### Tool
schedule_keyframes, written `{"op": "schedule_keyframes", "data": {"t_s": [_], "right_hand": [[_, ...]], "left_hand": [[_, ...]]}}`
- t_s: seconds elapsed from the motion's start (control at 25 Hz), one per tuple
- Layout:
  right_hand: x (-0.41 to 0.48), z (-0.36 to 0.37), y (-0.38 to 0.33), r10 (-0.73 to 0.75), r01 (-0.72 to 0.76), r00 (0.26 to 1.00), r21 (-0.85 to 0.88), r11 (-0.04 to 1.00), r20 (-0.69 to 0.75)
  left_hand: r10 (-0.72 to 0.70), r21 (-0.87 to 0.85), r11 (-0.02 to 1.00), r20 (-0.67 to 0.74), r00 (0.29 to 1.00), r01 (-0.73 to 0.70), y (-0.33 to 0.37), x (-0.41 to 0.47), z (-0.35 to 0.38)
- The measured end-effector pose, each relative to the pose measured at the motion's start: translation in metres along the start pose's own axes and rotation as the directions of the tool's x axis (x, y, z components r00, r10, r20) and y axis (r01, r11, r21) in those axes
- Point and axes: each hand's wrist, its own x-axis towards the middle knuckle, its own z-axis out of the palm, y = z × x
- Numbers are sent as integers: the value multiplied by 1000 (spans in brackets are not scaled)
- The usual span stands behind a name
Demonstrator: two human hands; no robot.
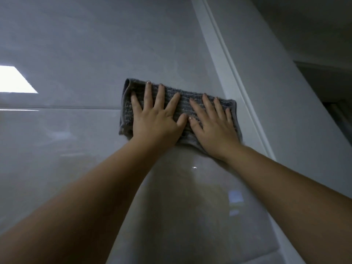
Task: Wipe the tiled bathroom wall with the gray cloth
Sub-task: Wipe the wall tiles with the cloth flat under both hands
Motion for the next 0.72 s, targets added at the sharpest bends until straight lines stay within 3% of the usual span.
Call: {"op": "schedule_keyframes", "data": {"t_s": [0.16, 0.32, 0.72], "right_hand": [[-71, 12, -3, -21, 21, 1000, -24, 999, -2], [-74, 11, -30, 24, -22, 999, -38, 999, 48], [-6, 14, -177, -58, 58, 998, 13, 998, -28]], "left_hand": [[93, 31, 995, 3, 996, -93, 3, -73, 5], [137, 36, 990, 59, 989, -139, -28, -68, -5], [-4, 4, 1000, -9, 1000, 4, -180, -62, -41]]}}
